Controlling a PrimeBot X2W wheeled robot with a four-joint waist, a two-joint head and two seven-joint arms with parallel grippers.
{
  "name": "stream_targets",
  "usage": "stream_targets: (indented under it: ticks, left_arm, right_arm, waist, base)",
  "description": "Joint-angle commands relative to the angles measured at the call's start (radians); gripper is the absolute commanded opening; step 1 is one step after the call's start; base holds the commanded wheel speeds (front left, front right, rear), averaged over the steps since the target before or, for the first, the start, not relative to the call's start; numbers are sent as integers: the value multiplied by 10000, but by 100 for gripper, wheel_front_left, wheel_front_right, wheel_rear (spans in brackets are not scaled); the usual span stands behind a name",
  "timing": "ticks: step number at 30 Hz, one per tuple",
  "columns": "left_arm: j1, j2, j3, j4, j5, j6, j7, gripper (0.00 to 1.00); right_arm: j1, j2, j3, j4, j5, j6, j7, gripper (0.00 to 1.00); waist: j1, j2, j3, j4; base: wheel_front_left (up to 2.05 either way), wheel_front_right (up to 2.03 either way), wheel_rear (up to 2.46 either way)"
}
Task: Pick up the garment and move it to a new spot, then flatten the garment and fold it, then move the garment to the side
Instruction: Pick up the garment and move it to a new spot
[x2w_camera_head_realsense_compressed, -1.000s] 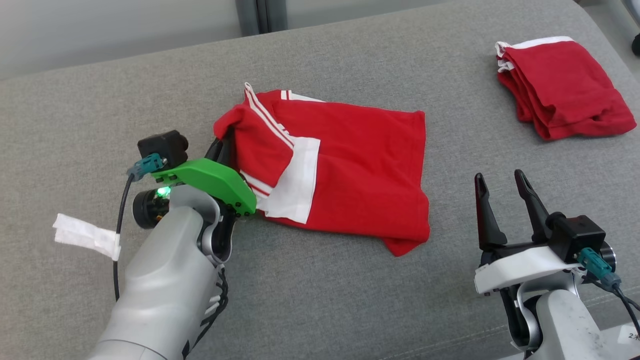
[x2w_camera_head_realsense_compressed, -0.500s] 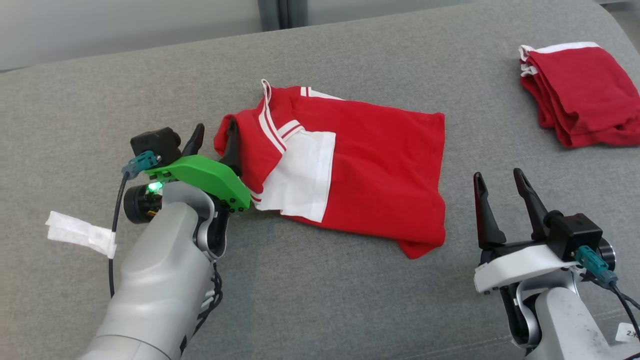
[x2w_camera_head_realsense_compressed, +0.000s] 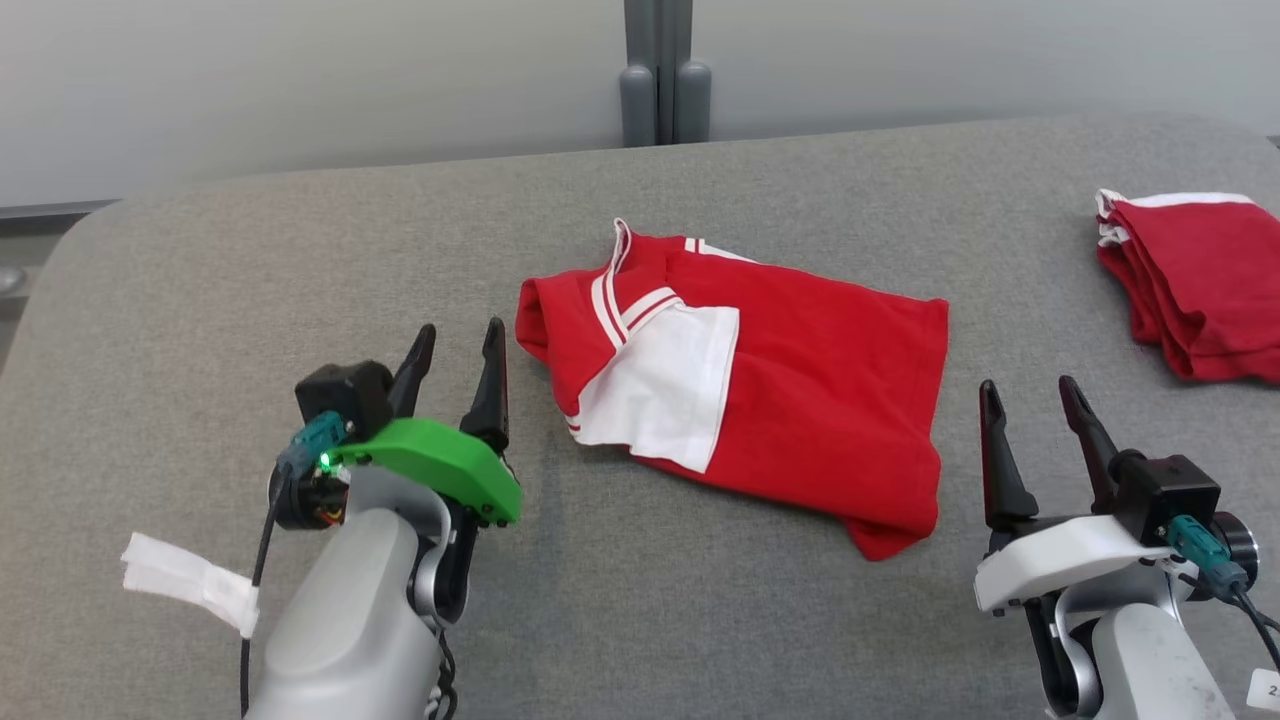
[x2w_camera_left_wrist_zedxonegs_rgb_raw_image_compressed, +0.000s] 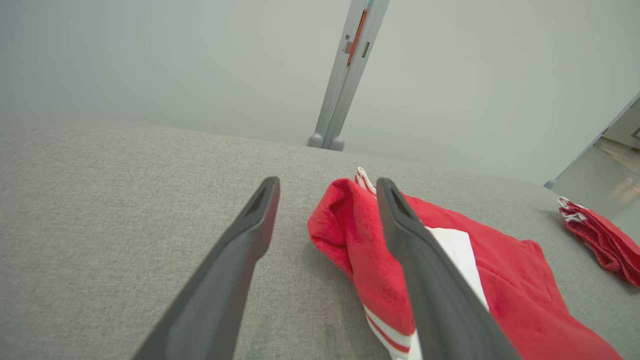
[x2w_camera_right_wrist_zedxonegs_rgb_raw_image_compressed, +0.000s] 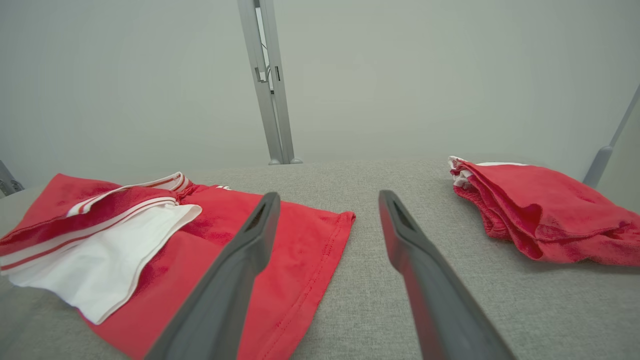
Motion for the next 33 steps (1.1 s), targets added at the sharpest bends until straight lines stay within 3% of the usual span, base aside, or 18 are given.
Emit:
stream_targets:
  ticks: [1, 17, 33]
  left_arm:
    - [481, 29, 83, -244, 213, 87, -2, 100]
    - [4259, -6, 1248, -3013, 1158, 560, -4, 100]
    - [4969, -7, 1104, -3715, 1538, 807, -5, 100]
  right_arm:
    - [229, -21, 3, 52, -62, -16, 59, 100]
    - [1465, -22, 252, -44, 275, -16, 88, 100]
    - [1738, -22, 544, -56, 479, -16, 189, 100]
  waist:
    - [1, -1, -519, 484]
    - [1, -1, -1001, 750]
    - [1, -1, -1325, 676]
  base:
    - [0, 0, 0]
    - [0, 0, 0]
    - [0, 0, 0]
